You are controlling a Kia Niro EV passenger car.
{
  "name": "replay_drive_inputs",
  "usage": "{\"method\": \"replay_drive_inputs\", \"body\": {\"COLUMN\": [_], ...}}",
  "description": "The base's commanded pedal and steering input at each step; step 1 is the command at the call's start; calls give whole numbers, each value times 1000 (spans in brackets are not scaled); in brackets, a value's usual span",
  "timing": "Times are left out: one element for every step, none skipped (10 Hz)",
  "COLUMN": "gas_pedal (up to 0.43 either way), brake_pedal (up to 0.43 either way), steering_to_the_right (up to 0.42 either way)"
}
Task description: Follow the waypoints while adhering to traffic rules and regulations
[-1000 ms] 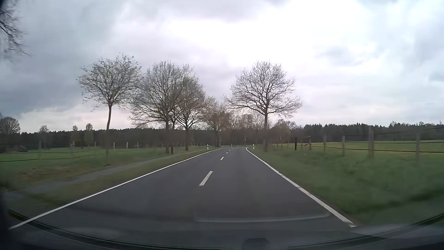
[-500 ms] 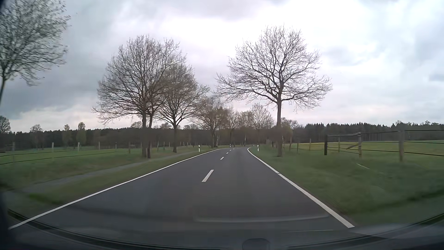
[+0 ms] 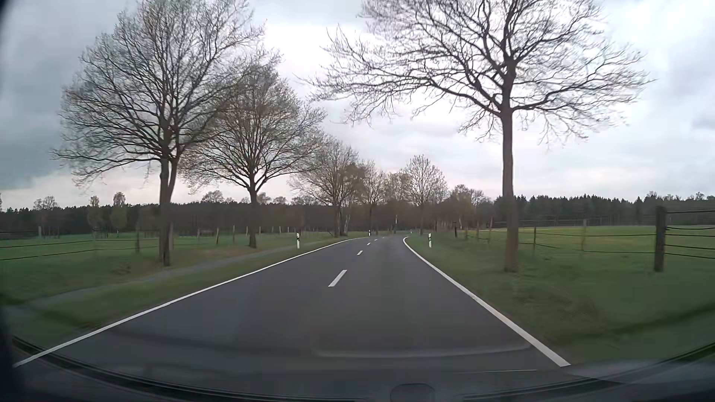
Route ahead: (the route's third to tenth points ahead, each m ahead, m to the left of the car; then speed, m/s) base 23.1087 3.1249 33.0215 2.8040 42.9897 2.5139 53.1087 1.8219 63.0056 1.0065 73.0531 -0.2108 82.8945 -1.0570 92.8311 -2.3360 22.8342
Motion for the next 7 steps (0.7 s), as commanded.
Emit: {"method": "replay_drive_inputs", "body": {"gas_pedal": [110, 98, 98, 98, 87, 87, 79], "brake_pedal": [0, 0, 0, 0, 0, 0, 0], "steering_to_the_right": [0, 1, 3, 5, 5, 5, 5]}}
